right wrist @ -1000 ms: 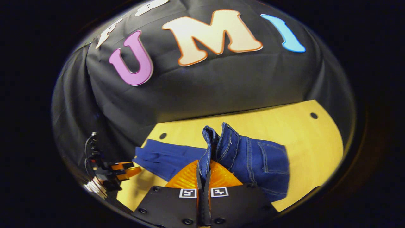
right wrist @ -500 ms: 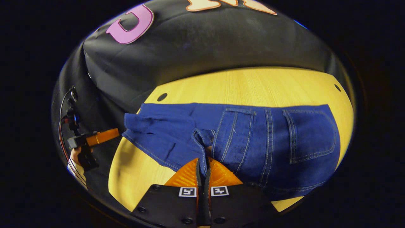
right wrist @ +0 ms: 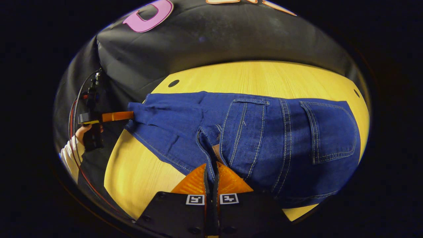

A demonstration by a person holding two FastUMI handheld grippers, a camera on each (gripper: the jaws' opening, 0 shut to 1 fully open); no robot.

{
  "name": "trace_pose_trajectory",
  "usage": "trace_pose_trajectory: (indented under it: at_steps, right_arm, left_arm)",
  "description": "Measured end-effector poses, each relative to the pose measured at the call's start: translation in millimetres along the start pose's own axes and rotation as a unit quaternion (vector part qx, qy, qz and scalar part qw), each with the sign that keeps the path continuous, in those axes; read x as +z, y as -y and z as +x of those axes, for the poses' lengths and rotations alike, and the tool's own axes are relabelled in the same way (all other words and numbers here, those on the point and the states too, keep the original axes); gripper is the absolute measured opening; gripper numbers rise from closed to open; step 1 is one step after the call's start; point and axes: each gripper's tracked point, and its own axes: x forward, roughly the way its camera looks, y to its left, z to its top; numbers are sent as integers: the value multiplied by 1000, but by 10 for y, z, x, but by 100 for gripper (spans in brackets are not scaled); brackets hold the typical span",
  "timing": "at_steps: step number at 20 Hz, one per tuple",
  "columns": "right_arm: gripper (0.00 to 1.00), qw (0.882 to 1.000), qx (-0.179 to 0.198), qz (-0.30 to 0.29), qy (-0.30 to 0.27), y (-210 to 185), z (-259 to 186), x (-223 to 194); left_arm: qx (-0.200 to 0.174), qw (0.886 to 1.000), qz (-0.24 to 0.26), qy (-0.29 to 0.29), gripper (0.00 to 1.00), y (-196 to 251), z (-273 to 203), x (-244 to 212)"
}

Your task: Grasp the waist and the cuffs of the jeans and fold them to make the two legs overlap; first hold the waist and fold one-third of the jeans toward the cuffs, then hold the cuffs and fold the remaining one-third in the same direction to finish folding.

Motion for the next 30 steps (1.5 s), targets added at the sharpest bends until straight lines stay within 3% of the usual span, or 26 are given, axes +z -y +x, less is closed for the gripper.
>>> trace_pose_trajectory:
  at_steps: [3, 6, 11, 12, 13, 14, 17, 19, 22, 23, 24, 25, 28, 30]
  right_arm:
    - [2, 1000, 1, 13, -7, 8, 8, 18]
    - [2, 1000, -1, 16, -12, 16, 21, 23]
    - [4, 999, 0, 29, -17, 28, -4, 35]
    - [7, 999, 1, 32, -20, 33, 2, 38]
    - [17, 999, 15, 39, -22, -33, 1, 49]
    - [16, 998, 26, 46, -24, -111, -40, 56]
    - [44, 996, 52, 63, -22, -284, -135, 109]
    - [63, 997, 53, 60, -4, -319, -294, 191]
    - [63, 996, 47, 67, 35, -291, -618, 357]
    - [63, 996, 41, 72, 43, -245, -697, 393]
    - [63, 995, 31, 77, 50, -188, -784, 408]
    - [70, 995, 21, 82, 56, -117, -855, 406]
    - [70, 992, -9, 109, 64, 126, -1014, 303]
    - [70, 988, -24, 133, 71, 277, -1134, 233]
  left_arm:
    - [-15, 999, -46, -20, 95, 59, 28, -192]
    - [-22, 997, -62, -36, 96, 141, 77, -250]
    - [-6, 998, 17, -58, 97, 131, 67, -298]
    - [-2, 998, 23, -58, 97, 141, 73, -288]
    - [-2, 998, 24, -61, 95, 157, 88, -302]
    - [-1, 998, 25, -62, 96, 168, 89, -299]
    - [-6, 997, 35, -71, 95, 210, 83, -300]
    - [-16, 996, 37, -76, 80, 303, 107, -312]
    - [-47, 996, 16, -69, 37, 479, 90, -307]
    - [-50, 996, 8, -67, 29, 510, 94, -275]
    - [-56, 996, 3, -65, 24, 541, 83, -273]
    - [-60, 996, -2, -67, 20, 559, 90, -293]
    - [-52, 996, -17, -63, 4, 607, 88, -263]
    - [-40, 997, -13, -61, 0, 589, 64, -235]
